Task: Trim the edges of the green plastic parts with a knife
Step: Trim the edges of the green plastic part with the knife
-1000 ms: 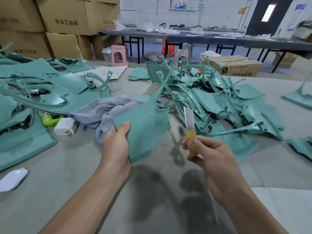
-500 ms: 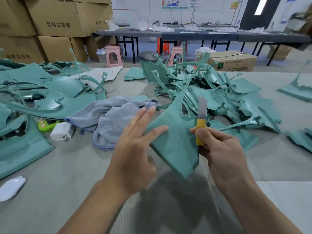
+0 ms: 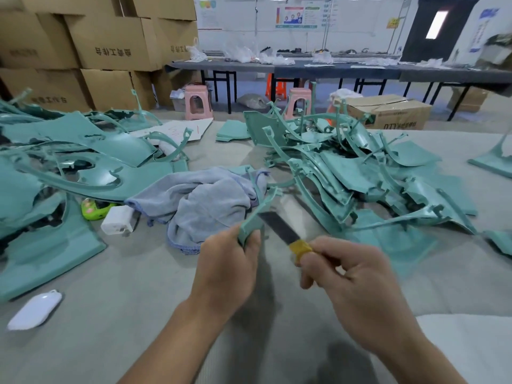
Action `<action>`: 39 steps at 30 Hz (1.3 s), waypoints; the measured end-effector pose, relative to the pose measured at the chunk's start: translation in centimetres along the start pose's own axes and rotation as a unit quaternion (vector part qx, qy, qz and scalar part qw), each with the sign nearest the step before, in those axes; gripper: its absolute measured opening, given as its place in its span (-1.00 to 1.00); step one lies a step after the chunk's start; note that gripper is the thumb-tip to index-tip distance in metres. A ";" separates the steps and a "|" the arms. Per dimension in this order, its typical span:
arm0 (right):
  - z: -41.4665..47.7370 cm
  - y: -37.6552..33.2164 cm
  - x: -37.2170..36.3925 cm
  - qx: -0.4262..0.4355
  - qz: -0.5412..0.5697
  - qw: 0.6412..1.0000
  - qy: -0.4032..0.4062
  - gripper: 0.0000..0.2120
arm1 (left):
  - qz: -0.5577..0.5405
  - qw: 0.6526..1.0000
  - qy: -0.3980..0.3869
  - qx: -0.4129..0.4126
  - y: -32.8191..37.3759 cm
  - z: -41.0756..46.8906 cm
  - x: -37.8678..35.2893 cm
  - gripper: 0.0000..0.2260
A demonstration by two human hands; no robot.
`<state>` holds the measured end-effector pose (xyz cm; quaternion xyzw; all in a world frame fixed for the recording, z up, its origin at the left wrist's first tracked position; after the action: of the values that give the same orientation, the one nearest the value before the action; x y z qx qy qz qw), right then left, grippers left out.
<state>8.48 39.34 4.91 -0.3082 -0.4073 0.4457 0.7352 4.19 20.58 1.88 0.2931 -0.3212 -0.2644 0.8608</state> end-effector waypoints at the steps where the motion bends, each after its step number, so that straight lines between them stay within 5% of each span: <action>1: -0.3 -0.2 -0.6 0.016 -0.024 0.999 -0.023 -0.76 | -0.016 1.000 -0.005 0.014 -0.3 -0.1 0.0 -0.58; 8: 1.0 1.0 -1.2 -0.034 -0.060 0.992 0.102 -0.68 | 0.022 0.999 -0.012 -0.031 0.3 -0.1 0.0 -0.44; 13: 0.4 0.3 -1.7 0.005 -0.022 1.000 -0.021 -0.73 | 0.029 0.999 -0.022 -0.034 0.4 -0.3 0.1 -0.45; 16: 1.1 0.9 -1.8 -0.050 -0.062 0.994 0.069 -0.73 | 0.038 0.998 -0.019 -0.051 0.7 -0.1 0.0 -0.41; 18: 1.3 0.7 -1.4 -0.065 0.014 0.991 0.119 -0.70 | 0.036 0.997 -0.008 -0.072 0.8 -0.1 0.0 -0.44; 20: 0.8 -0.1 -1.7 -0.025 0.064 0.996 0.051 -0.72 | 0.038 0.997 -0.005 -0.069 0.3 -0.1 0.2 -0.51; 23: 0.0 0.0 -3.0 0.006 -0.017 0.999 -0.028 -0.76 | 0.062 0.997 -0.044 -0.028 -0.5 -0.3 -0.2 -0.63; 27: 0.6 0.7 -2.8 -0.031 -0.030 0.996 0.078 -0.76 | 0.046 0.999 0.009 -0.018 0.1 0.3 0.1 -0.52; 30: 1.3 1.1 -1.8 -0.082 0.059 0.987 0.128 -0.73 | 0.040 0.998 0.002 -0.056 0.5 -0.1 0.5 -0.87; 31: 1.5 1.0 -1.4 -0.101 0.093 0.983 0.124 -0.74 | 0.045 0.996 -0.014 -0.076 0.6 -0.2 0.7 -0.78; 34: 1.6 0.9 -1.0 -0.273 0.284 0.918 0.037 -0.82 | 0.106 0.968 -0.093 -0.206 1.4 -0.3 1.0 -0.57; 36: 1.3 0.7 -1.1 -0.358 0.346 0.866 -0.044 -0.83 | 0.123 0.951 -0.092 -0.269 2.4 -0.5 0.9 -0.66; 39: 1.3 1.1 -1.3 -0.400 0.357 0.844 -0.034 -0.88 | 0.086 0.939 -0.037 -0.331 4.1 -1.5 1.0 -0.81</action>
<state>6.56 38.77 4.20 -0.6843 -0.4370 0.4857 0.3239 7.00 23.30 4.07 -0.0471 -0.2711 -0.2913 0.9162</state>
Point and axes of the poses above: each hand's wrist, its own z-axis towards the middle knuckle, its own x-axis out of the back of the hand, y = z × x, the point moved 1 cm from there along z, towards the middle knuckle, and after that the axes turned 13 degrees about y, right-handed, at the moved point
